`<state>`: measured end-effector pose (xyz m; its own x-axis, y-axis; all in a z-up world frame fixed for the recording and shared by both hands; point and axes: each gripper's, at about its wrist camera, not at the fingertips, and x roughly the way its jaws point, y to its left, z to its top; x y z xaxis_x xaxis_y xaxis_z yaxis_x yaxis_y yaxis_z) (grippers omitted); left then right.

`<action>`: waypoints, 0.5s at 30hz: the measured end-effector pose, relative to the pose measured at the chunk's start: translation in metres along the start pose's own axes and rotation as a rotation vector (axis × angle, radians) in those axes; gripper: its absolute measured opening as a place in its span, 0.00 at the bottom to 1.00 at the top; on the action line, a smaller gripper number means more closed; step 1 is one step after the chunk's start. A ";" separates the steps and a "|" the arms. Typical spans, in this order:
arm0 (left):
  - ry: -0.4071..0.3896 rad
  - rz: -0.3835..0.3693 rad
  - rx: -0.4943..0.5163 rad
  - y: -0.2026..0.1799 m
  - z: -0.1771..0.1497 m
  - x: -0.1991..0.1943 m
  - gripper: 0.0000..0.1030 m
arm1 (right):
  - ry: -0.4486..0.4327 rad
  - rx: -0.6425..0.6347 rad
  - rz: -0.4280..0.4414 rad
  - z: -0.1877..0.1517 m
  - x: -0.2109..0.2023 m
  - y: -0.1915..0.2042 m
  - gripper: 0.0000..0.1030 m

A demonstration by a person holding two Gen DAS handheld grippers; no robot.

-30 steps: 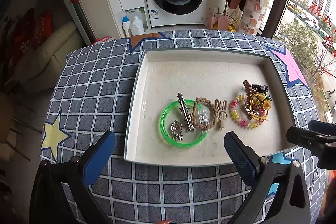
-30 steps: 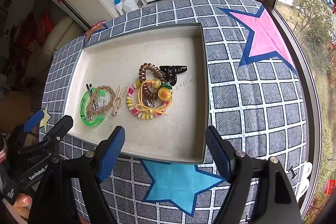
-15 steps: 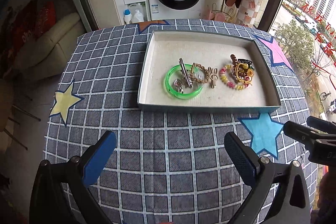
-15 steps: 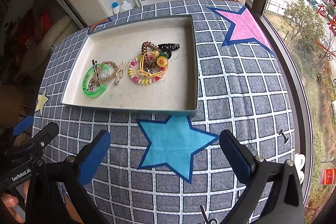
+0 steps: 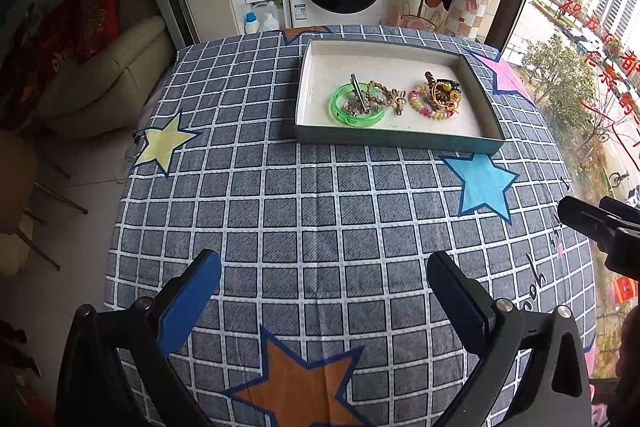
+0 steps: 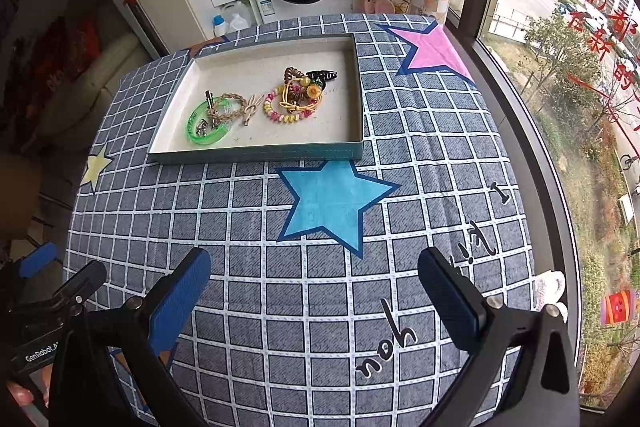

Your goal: Organize jewelry

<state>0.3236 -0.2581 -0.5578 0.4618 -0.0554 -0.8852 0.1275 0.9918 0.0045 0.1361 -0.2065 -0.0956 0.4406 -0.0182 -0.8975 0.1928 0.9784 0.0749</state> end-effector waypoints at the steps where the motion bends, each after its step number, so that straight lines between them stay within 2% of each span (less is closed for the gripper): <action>1: -0.003 -0.002 0.001 -0.001 -0.004 -0.002 1.00 | -0.005 0.000 -0.006 -0.004 -0.006 0.002 1.00; 7: -0.033 0.000 0.029 0.001 -0.005 -0.022 1.00 | -0.049 -0.005 -0.040 -0.022 -0.037 0.012 1.00; 10: -0.049 -0.001 0.029 -0.011 -0.011 -0.026 1.00 | -0.075 -0.005 -0.054 -0.027 -0.051 0.017 1.00; 14: -0.073 -0.009 0.022 -0.006 -0.006 -0.036 1.00 | -0.111 -0.004 -0.071 -0.032 -0.069 0.023 1.00; 15: -0.079 -0.012 0.020 0.006 -0.005 -0.050 1.00 | -0.119 -0.005 -0.075 -0.033 -0.073 0.025 1.00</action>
<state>0.2963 -0.2491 -0.5157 0.5276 -0.0770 -0.8460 0.1502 0.9886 0.0037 0.0797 -0.1738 -0.0426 0.5262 -0.1154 -0.8425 0.2250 0.9743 0.0071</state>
